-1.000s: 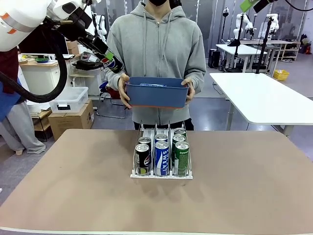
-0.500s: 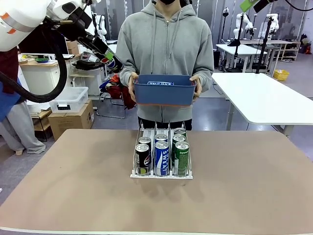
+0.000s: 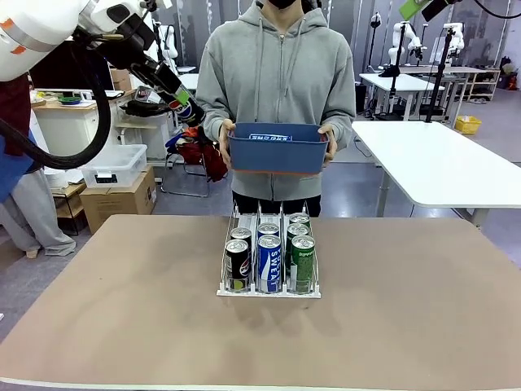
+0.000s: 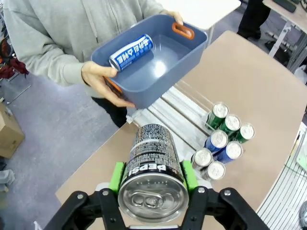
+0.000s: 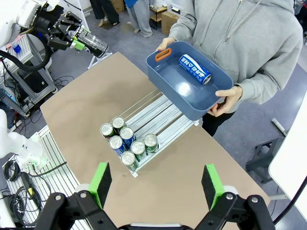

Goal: Fill the beverage cans into the dispenser.
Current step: Place the picked Pepsi coke in the line of the Automatic Can Dispenser with the same cans.

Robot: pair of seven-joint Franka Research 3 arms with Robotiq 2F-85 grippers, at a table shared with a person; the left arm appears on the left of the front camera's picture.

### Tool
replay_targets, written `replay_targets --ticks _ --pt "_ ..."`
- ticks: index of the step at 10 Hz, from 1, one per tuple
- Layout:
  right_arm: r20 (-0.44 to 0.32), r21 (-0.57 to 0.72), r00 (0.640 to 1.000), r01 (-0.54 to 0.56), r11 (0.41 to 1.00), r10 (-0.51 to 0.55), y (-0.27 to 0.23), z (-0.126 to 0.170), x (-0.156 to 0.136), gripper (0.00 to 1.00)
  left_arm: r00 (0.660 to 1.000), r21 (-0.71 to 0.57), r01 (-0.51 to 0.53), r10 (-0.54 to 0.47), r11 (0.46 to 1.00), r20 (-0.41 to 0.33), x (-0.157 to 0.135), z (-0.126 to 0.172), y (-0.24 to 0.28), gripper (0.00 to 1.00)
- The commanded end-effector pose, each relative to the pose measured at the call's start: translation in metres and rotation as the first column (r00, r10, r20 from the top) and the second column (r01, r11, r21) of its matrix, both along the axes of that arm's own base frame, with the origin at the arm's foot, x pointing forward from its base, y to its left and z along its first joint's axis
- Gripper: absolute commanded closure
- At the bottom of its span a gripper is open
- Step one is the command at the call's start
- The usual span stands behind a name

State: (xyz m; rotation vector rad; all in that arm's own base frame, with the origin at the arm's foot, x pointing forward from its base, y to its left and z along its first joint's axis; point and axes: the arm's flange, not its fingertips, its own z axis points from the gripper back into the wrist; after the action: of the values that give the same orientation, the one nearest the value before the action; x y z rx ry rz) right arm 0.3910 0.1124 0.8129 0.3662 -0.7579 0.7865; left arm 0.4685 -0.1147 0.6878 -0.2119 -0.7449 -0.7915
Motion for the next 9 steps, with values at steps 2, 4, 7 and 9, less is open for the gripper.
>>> replay_targets --ticks 2,4,7,9 --pt "-0.002 0.001 1.000 0.001 1.000 -0.001 -0.001 -0.001 -0.001 0.00 0.999 0.181 -0.010 0.004 0.983 0.032 -0.071 0.005 -0.032 0.42" --pt "-0.002 0.001 1.000 0.001 1.000 -0.001 -0.001 -0.001 -0.001 0.00 0.996 0.253 -0.009 -0.014 0.967 0.088 -0.101 -0.016 -0.050 0.42" --pt "-0.002 0.001 1.000 0.001 1.000 -0.001 -0.001 -0.001 -0.001 0.00 0.994 0.369 -0.024 -0.015 0.929 0.104 -0.136 -0.046 -0.068 0.42" --pt "-0.002 0.001 1.000 0.001 1.000 -0.001 -0.001 -0.001 -0.001 0.00 0.994 0.392 -0.030 -0.014 0.920 0.109 -0.152 -0.057 -0.078 0.42"
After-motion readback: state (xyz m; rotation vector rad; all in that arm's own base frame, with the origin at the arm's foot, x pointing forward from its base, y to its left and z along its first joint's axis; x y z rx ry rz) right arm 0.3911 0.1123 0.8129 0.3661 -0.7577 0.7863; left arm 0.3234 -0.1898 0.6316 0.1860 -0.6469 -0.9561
